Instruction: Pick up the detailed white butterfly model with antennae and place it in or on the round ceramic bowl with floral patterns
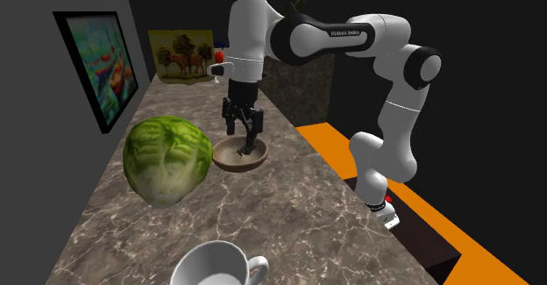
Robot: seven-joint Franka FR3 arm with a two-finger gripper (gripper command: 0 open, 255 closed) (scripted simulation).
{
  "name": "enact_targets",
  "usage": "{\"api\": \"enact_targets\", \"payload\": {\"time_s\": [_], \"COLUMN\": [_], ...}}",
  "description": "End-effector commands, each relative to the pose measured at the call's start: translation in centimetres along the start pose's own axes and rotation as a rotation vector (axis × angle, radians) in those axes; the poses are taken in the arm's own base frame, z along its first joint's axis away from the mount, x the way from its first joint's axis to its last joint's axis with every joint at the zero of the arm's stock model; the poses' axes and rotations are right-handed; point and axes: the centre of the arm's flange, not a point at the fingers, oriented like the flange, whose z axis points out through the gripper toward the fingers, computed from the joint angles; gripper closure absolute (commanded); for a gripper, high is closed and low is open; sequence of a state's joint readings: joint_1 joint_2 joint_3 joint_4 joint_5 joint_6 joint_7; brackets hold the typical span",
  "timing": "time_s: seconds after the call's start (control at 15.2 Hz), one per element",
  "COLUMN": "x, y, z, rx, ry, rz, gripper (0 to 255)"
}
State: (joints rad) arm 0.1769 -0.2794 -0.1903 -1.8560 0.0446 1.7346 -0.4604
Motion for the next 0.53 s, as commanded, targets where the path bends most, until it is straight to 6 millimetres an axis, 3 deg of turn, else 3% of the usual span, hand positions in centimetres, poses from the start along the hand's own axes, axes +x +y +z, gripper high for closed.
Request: {"api": "enact_targets", "payload": {"time_s": [0.0, 0.26, 0.46], "x": [0.0, 0.0, 0.0], "y": [0.0, 0.0, 0.0], "z": [0.0, -5.0, -5.0], "rx": [0.0, 0.0, 0.0], "ry": [0.0, 0.0, 0.0], "rz": [0.0, 0.0, 0.0], "gripper": [0, 0, 0]}}
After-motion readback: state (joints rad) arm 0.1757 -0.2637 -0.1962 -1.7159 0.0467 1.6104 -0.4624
